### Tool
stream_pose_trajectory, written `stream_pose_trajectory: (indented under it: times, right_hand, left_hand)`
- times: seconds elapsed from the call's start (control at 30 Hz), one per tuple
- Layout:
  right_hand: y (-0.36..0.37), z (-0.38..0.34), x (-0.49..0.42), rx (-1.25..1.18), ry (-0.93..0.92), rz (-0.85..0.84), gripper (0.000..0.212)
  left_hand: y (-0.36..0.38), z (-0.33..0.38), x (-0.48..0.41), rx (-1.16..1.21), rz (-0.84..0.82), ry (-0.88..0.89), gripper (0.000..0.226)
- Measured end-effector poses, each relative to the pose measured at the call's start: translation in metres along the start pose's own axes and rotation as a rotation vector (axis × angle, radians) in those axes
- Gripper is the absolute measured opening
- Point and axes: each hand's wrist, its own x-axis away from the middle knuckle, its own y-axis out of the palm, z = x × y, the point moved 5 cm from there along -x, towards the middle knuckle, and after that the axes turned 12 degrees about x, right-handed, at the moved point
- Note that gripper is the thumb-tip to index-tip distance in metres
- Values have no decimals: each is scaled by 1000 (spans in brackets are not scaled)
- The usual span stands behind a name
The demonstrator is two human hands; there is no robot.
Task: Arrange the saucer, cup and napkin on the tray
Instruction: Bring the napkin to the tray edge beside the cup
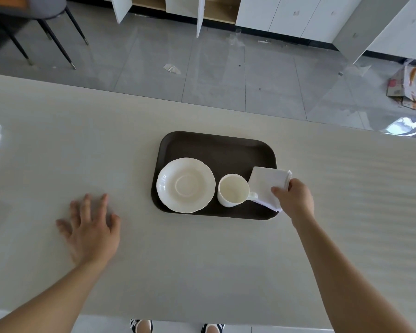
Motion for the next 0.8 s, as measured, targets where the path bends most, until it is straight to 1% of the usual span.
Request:
stream_pose_trajectory:
  times: [0.07, 0.17, 0.33, 0.43, 0.6, 0.8]
  right_hand:
    - [0, 0, 1, 67, -24, 19, 21]
    - [0, 3, 4, 74, -31, 33, 25]
    - [-1, 12, 10, 19, -42, 40, 49]
    - [-4, 15, 16, 18, -59, 86, 55]
    - [-13, 13, 25, 55, -123, 212, 52]
    - [-16, 8, 34, 64, -184, 225, 43]
  left_hand:
    - [0, 0, 0, 3, 1, 2, 63]
    - [0, 0, 0, 1, -8, 1, 64]
    - [1, -1, -1, 0, -11, 3, 64]
    - [2, -2, 0, -7, -22, -9, 64]
    - [2, -2, 0, 1, -21, -4, 65]
    - [2, -2, 0, -10, -26, 2, 64]
